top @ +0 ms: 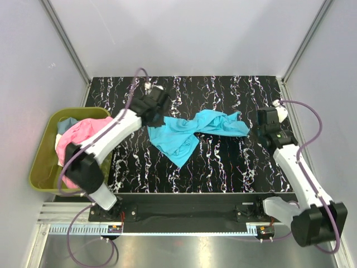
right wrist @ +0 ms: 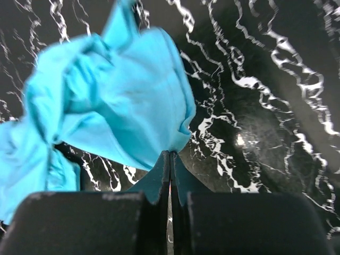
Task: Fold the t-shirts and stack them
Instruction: Flatten the tshirt out
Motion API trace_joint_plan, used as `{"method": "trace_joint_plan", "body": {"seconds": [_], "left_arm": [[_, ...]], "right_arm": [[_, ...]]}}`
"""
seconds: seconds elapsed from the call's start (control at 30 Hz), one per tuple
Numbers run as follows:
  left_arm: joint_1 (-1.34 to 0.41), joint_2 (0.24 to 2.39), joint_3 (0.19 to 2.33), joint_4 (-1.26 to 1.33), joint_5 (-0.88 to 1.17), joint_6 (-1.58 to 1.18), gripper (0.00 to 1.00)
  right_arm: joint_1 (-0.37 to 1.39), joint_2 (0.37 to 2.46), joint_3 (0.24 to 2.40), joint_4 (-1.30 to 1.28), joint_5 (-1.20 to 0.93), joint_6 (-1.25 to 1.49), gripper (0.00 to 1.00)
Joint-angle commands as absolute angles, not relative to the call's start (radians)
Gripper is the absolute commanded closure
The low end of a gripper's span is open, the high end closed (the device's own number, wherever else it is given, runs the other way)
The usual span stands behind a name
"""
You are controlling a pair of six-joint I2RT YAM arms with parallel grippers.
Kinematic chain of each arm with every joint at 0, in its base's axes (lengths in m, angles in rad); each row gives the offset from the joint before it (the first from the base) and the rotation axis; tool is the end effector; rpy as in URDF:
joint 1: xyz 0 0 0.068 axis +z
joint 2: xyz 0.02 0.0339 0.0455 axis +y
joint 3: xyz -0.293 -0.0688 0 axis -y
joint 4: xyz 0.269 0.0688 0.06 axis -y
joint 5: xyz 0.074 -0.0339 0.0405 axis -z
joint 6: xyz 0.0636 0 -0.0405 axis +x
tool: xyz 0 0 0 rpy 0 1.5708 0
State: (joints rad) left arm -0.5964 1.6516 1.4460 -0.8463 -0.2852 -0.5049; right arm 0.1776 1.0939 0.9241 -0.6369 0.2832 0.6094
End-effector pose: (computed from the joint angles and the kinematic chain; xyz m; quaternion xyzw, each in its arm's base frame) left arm 0.3296 -0.2021 0.2921 0.0073 0.9574 -0.0158 0.2883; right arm 0.2534 0.0274 0.2900 0.2482 0.8860 0.0206 0.3911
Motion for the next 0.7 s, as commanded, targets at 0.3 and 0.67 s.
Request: {"method": "trace_joint_plan", "body": {"seconds": [0.3,0.67], "left_arm": [[-0.592,1.460,1.028,-0.503,0.037,-0.689,0.48],[-0.607,1.617,0.957,-0.290,0.075,-0.750,0.45]], "right_arm": [[0.183,0.927,0.821,-0.660,0.193,0.632,1.00],[0.183,0.922,0.761,-0.611,0.156,0.620,1.00]]}}
